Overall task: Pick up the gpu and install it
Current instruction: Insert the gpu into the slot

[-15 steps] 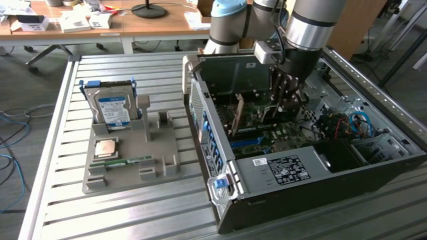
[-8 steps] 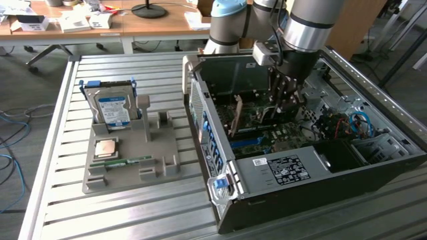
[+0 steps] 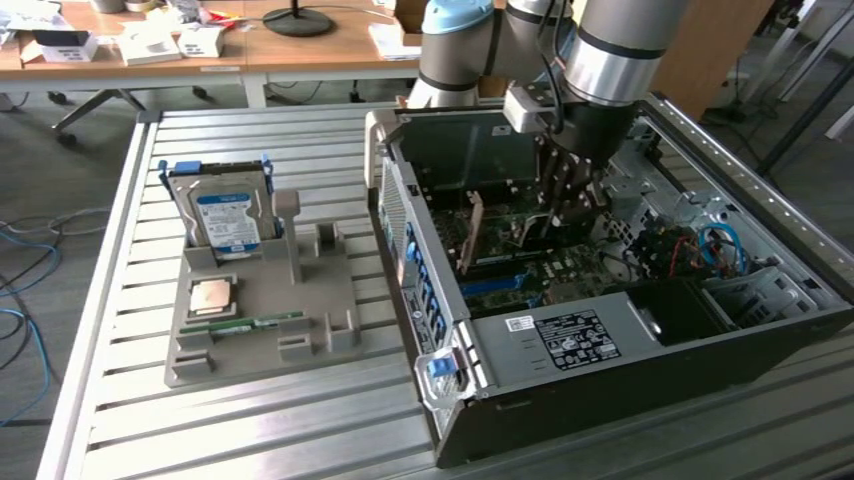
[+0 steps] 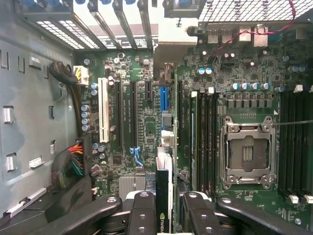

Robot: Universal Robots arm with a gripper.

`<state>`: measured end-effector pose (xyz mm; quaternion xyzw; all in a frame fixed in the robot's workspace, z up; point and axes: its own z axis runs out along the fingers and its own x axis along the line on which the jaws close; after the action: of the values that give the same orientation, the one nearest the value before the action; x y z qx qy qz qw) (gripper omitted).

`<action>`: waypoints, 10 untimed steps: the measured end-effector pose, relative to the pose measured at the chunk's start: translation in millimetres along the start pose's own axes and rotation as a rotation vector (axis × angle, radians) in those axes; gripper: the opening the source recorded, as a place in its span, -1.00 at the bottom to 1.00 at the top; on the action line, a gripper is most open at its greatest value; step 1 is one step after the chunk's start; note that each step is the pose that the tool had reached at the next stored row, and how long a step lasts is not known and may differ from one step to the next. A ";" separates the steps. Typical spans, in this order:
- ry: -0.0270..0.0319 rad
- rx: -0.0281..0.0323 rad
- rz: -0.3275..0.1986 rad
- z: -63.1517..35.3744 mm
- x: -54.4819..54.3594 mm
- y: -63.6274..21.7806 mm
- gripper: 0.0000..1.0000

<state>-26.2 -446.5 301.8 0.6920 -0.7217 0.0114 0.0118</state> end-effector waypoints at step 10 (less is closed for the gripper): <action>-0.0071 0.0006 0.000 0.4 0.1 0.9 -0.47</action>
<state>-27.2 -446.5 301.4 0.6920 -0.7218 0.0091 0.0090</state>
